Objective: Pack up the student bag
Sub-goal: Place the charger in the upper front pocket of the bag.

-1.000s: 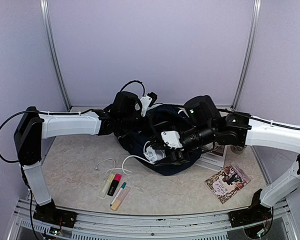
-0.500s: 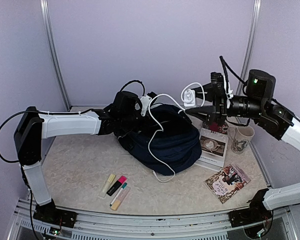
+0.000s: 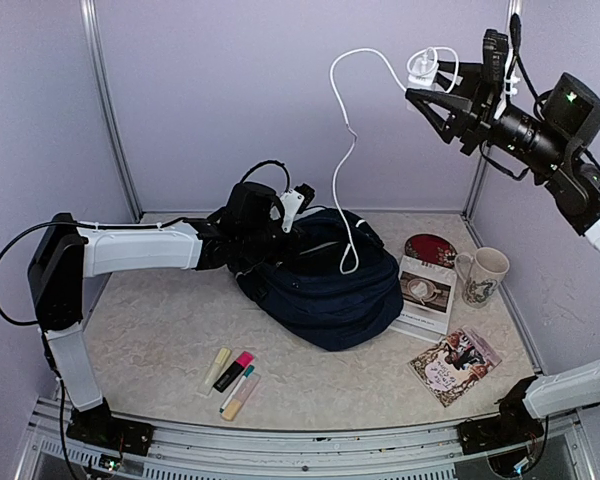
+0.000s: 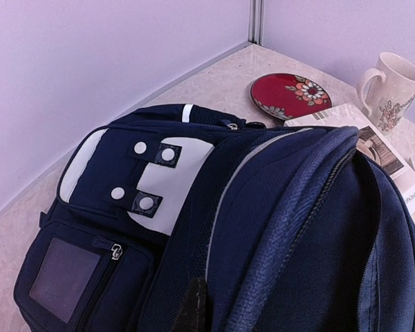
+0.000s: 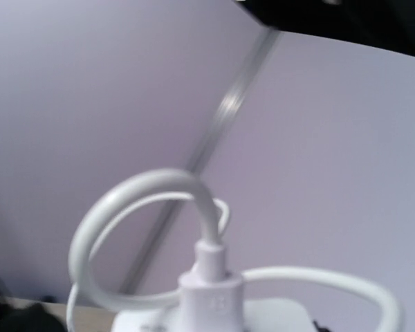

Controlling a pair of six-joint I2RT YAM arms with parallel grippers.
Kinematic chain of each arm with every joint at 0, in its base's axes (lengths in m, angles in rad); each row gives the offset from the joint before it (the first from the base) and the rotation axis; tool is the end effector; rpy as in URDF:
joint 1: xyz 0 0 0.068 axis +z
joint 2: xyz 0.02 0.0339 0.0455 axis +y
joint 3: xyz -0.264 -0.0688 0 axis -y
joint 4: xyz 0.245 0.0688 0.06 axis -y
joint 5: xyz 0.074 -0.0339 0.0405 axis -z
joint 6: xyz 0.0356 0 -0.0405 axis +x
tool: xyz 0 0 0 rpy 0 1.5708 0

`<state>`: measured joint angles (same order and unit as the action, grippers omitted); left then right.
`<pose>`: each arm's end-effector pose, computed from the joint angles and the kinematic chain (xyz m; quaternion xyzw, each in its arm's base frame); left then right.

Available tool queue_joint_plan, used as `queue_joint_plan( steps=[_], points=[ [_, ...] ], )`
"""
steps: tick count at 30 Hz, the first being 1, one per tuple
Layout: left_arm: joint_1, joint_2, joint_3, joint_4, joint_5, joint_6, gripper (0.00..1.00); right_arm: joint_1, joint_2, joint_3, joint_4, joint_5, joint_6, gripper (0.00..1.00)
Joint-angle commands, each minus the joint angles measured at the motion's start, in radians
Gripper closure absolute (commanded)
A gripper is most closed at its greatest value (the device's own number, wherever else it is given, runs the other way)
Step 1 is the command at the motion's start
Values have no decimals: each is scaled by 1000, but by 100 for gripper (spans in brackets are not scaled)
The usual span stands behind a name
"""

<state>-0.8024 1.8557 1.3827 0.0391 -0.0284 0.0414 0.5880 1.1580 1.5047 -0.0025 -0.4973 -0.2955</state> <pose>0.3059 -0.3150 0.2626 0.3381 0.7719 -0.1888 0.5042 0.1763 0.1380 0.5305 -0.4204 0.4183 0.2556 0.7635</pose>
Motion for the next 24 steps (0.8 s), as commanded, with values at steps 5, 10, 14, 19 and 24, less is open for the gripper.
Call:
queue_joint_plan(
  steps=[5, 10, 14, 19, 24],
  points=[
    [3, -32, 59, 36, 19, -30, 100, -19, 90, -160, 205, 159, 5, 84],
    [3, -29, 65, 28, 20, -32, 100, -19, 79, -298, 280, 185, 38, 85],
    [5, -15, 85, 13, 22, -36, 100, -19, 60, -442, 287, 80, 11, 86],
    [5, 16, 130, -30, 10, -37, 100, -13, 72, -542, 221, -111, 7, 89],
    [3, 7, 115, 0, 43, -38, 100, -13, 117, -646, 235, 32, -61, 90]
  ],
)
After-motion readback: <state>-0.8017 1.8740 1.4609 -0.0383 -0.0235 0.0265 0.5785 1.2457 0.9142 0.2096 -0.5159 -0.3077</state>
